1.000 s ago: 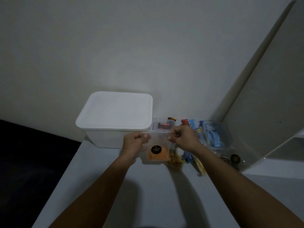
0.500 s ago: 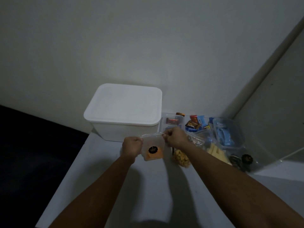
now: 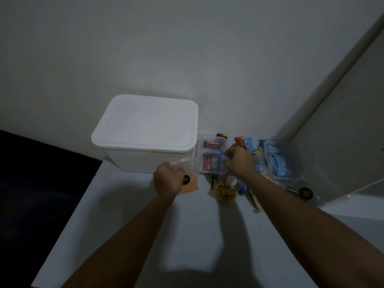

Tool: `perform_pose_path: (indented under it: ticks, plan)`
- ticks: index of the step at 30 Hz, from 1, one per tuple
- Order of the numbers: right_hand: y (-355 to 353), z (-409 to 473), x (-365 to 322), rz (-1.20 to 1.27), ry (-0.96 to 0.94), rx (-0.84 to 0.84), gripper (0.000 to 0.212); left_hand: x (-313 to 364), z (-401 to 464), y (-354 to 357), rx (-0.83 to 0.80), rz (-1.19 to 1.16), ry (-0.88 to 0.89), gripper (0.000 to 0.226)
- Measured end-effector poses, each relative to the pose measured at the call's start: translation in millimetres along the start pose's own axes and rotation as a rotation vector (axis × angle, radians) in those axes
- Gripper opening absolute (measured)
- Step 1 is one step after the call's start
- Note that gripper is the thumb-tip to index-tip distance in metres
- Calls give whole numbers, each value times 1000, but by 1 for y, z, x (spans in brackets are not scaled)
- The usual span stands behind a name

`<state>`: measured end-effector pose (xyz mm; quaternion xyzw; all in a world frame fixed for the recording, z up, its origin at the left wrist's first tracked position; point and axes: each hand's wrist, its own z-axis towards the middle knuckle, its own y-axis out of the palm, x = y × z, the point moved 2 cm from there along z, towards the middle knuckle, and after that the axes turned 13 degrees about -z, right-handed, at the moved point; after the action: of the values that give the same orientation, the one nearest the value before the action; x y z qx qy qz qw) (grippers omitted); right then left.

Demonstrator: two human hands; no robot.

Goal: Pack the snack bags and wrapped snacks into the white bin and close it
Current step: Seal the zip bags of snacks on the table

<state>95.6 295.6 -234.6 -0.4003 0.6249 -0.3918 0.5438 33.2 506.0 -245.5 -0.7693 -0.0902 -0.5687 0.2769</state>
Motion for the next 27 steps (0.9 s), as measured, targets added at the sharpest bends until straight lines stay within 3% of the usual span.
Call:
perform_pose_path:
  ticks: [2, 4, 7, 9, 12, 20, 24, 27]
  plan:
    - [-8, 2, 18, -153, 27, 22, 28, 2, -6, 14, -130, -49, -24, 30]
    - [-10, -1, 31, -305, 34, -89, 37, 4, -16, 29, -305, -113, -101, 27]
    - [-8, -6, 47, -277, 61, -217, 46, 9, -27, 49, -541, -77, -142, 17]
    - [-7, -9, 51, -208, 26, -227, 36, 13, -33, 58, -619, -62, -174, 10]
    - [-8, -18, 50, -36, -47, -286, 15, 13, -41, 68, -671, -107, -242, 14]
    - [-6, -53, 40, 263, -53, -451, 20, 8, -56, 66, -667, -136, -280, 5]
    - [-10, -60, 32, 124, -112, -339, 4, 10, -59, 59, -664, -81, -216, 10]
    - [-18, -56, 30, 40, -122, -170, 6, 18, -58, 52, -659, -47, -114, 13]
